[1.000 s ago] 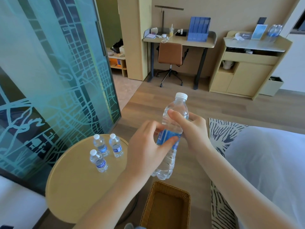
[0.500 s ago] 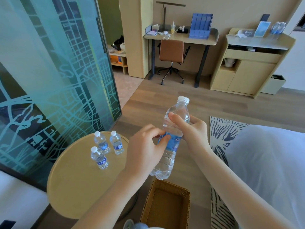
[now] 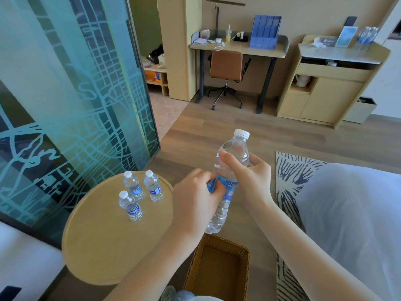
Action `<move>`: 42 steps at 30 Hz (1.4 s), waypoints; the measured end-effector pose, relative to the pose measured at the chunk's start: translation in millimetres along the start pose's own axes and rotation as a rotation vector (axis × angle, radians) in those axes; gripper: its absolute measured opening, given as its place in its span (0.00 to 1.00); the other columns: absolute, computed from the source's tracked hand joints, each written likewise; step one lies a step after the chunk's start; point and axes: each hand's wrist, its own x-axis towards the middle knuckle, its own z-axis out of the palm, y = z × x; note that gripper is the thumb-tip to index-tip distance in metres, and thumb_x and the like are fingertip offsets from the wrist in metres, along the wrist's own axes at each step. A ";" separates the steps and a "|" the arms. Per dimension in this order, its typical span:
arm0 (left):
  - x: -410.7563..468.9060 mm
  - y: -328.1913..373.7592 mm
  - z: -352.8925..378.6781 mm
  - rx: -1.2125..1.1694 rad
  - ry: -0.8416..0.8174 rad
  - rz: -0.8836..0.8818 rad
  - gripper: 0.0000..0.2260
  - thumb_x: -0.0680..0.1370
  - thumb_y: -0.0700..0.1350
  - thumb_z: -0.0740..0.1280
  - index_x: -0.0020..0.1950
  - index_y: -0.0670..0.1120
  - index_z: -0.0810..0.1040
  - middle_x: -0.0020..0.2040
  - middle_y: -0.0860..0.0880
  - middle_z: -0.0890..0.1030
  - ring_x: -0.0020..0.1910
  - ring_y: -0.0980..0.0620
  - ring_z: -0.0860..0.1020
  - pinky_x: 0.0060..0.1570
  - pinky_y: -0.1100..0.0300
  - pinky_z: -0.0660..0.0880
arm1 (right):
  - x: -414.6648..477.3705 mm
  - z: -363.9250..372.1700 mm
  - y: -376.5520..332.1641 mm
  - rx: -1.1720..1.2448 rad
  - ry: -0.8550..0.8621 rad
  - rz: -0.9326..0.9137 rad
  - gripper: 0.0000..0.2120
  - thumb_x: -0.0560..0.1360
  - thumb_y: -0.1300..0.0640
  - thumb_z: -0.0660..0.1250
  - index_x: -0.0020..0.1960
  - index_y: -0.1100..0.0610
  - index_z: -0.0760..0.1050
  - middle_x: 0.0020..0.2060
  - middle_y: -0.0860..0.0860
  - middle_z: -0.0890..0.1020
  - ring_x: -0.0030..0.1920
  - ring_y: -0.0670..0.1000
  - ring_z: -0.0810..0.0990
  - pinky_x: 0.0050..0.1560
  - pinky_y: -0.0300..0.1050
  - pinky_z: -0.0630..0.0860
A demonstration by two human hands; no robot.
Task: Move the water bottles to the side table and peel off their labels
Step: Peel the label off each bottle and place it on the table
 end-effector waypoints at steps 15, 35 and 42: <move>5.6 -9.0 0.9 -0.200 -0.057 0.137 0.08 0.77 0.36 0.70 0.53 0.45 0.83 0.47 0.52 0.81 0.45 0.53 0.80 0.42 0.54 0.79 | 3.6 -9.7 -7.5 0.056 -0.012 -0.002 0.09 0.69 0.51 0.79 0.43 0.56 0.86 0.38 0.52 0.88 0.37 0.48 0.87 0.34 0.35 0.78; 9.3 -17.6 -5.0 -0.540 -0.132 -0.281 0.08 0.74 0.37 0.74 0.45 0.50 0.80 0.40 0.56 0.84 0.41 0.55 0.83 0.42 0.66 0.78 | 14.2 -22.3 -11.7 -0.065 -0.129 -0.084 0.08 0.71 0.54 0.78 0.49 0.54 0.85 0.39 0.51 0.88 0.41 0.49 0.88 0.38 0.36 0.80; 22.1 -43.7 -19.0 -0.511 -0.144 -0.324 0.09 0.75 0.35 0.73 0.51 0.45 0.80 0.43 0.49 0.83 0.42 0.54 0.83 0.44 0.62 0.80 | 25.4 -30.4 -17.4 -0.108 -0.255 -0.090 0.18 0.67 0.45 0.77 0.51 0.55 0.85 0.46 0.55 0.88 0.51 0.57 0.86 0.57 0.59 0.81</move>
